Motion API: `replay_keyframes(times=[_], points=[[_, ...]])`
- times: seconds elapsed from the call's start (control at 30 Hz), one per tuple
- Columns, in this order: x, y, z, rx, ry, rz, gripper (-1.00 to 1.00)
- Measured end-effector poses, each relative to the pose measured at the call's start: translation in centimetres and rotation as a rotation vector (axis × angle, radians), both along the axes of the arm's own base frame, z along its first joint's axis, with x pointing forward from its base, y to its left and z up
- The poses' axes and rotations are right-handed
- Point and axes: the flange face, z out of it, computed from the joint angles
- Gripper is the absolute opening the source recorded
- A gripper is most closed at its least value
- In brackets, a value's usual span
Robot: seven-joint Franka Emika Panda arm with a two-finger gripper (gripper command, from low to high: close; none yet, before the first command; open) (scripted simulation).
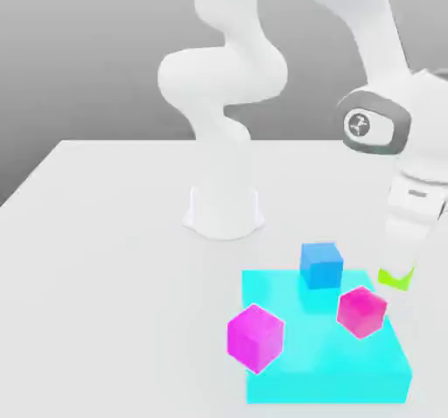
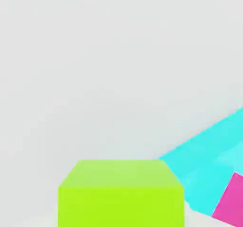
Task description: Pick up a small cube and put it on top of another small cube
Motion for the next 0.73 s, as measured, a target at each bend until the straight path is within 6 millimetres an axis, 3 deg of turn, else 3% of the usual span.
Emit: replay_keyframes(times=[0.27, 0.43, 0.63, 0.67, 0.73], points=[[-1.5, -6.2, 5.0, 0.003, 0.014, 0.083, -1.00], [-3.4, -9.4, 7.1, 0.068, 0.046, 0.147, -1.00], [-3.7, -9.9, 2.0, 0.083, 0.052, 0.162, -1.00], [-3.8, -9.9, 1.3, 0.082, 0.052, 0.162, 1.00], [-3.8, -9.9, 1.3, 0.082, 0.052, 0.162, 1.00]])
